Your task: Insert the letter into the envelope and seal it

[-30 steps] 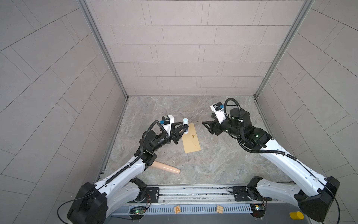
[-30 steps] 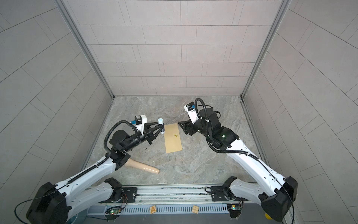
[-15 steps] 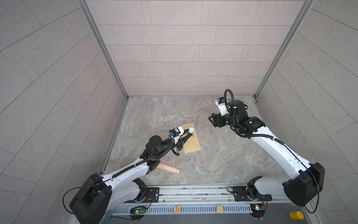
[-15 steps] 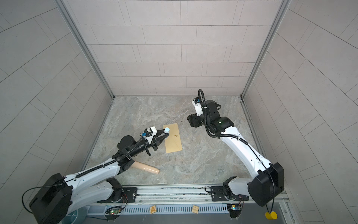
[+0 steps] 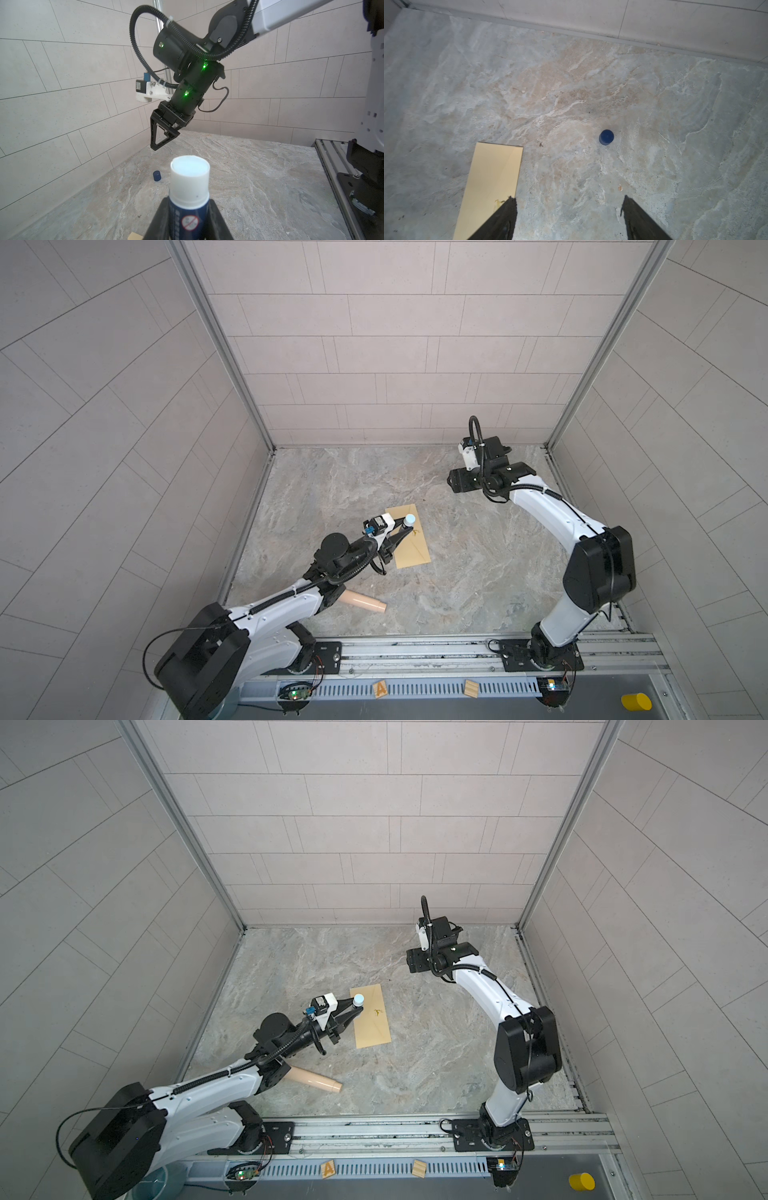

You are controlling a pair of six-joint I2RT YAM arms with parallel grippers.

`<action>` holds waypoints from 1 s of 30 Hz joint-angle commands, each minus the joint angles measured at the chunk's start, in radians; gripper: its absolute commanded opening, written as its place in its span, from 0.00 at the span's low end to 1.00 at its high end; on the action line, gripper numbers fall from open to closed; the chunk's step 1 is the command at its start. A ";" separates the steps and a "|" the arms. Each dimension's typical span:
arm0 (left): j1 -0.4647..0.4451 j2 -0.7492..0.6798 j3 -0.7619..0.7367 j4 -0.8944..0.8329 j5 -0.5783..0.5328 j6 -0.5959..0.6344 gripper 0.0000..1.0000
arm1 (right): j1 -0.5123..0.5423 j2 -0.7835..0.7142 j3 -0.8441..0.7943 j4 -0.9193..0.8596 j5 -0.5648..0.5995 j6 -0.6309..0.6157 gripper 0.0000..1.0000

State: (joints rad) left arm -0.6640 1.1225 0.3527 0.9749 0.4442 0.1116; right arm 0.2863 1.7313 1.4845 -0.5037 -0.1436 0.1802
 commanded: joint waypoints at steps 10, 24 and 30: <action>-0.006 0.026 -0.014 0.106 0.014 -0.041 0.00 | -0.046 0.337 0.317 -0.189 0.099 -0.051 0.75; -0.006 0.027 -0.005 0.099 0.017 -0.053 0.00 | -0.070 0.561 0.537 -0.303 0.100 -0.053 0.64; -0.006 0.027 -0.001 0.094 0.014 -0.055 0.00 | -0.071 0.612 0.594 -0.311 0.111 -0.072 0.58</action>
State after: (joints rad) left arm -0.6643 1.1511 0.3454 1.0218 0.4465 0.0605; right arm 0.2192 2.3219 2.0434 -0.7784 -0.0540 0.1265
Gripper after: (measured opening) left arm 0.252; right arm 0.584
